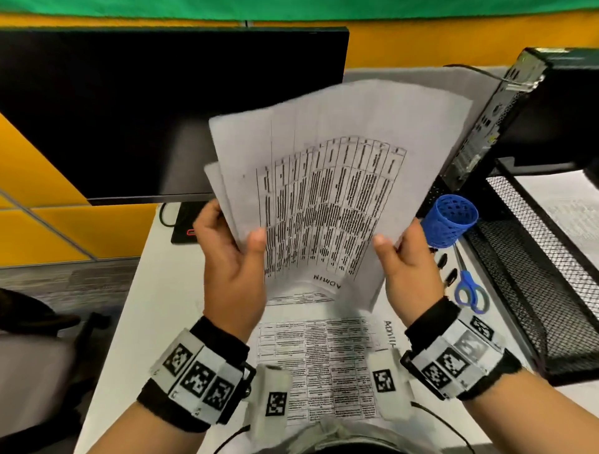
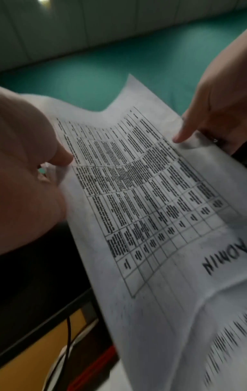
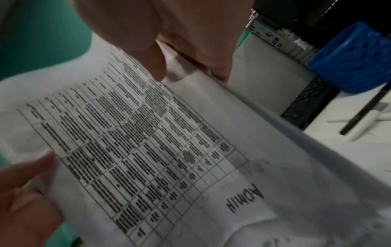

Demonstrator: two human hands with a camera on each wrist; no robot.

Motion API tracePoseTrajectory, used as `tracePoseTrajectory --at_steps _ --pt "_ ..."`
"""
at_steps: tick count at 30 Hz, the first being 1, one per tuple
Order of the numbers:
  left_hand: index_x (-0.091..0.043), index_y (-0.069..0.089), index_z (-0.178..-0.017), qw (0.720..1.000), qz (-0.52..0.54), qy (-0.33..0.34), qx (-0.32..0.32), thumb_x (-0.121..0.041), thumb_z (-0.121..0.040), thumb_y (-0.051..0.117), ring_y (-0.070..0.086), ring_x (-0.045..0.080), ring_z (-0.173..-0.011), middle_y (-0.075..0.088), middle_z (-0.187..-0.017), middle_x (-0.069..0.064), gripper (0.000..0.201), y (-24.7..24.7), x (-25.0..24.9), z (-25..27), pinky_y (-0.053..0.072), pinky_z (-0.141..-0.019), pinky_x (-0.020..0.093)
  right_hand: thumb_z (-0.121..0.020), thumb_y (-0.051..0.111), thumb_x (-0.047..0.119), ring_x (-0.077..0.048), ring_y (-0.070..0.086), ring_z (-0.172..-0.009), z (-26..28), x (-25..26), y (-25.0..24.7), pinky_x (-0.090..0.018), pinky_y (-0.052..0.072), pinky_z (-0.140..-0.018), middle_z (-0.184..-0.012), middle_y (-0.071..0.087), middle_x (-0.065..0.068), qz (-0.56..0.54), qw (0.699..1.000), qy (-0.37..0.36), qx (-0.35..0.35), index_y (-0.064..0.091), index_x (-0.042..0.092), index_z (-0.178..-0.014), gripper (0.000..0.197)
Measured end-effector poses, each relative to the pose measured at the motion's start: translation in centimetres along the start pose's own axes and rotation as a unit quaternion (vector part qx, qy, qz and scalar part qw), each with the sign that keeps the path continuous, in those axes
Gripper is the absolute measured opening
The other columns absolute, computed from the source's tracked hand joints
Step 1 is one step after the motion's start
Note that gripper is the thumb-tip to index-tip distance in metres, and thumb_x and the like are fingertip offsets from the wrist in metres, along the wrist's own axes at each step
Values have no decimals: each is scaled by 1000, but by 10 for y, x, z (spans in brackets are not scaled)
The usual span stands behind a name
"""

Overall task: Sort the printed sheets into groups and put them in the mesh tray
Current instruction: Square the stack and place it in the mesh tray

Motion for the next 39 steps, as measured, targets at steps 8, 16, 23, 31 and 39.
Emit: tracePoseTrajectory --at_steps 8,16,23,31,39 --pt "-46 38 -113 989 -53 -127 53 -8 -99 38 50 -26 -99 52 -113 -30 41 -2 52 20 38 -80 -4 -96 42 6 -11 47 -121 9 -58 13 -26 33 -105 -123 54 9 49 991 118 47 41 16 -137 43" --pt "-53 41 -110 980 -70 -181 52 -12 -97 44 53 -10 -107 56 -112 -29 43 -6 81 21 42 -100 29 -95 46 10 -6 47 -117 11 -73 12 -24 33 -102 -128 53 9 60 984 155 57 35 20 -141 48" --pt "-24 49 -130 961 -110 -252 39 -21 -96 48 59 14 -109 63 -108 -13 34 -9 108 19 48 -96 34 -96 43 11 -11 51 -115 12 -86 10 -29 38 -102 -120 57 10 90 976 182 77 46 24 -132 38" --pt "-23 44 -135 970 -64 -235 -3 -16 -96 49 57 14 -117 60 -129 0 40 -2 94 15 42 -105 43 -94 49 12 7 53 -106 14 -77 -20 -9 41 -86 -118 61 14 37 976 188 103 48 27 -130 39" --pt "-32 53 -120 971 -52 -217 89 -16 -96 48 63 15 -110 66 -120 -5 29 32 71 24 49 -95 39 -95 46 7 -16 59 -107 16 -78 -63 -25 44 -87 -111 67 1 79 977 189 57 57 18 -117 27"
Point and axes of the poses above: each hand's wrist, its own z-axis away from the middle knuckle, its own y-axis out of the palm, x = y × z, the point moved 6 cm from there along -z, towards the middle knuckle
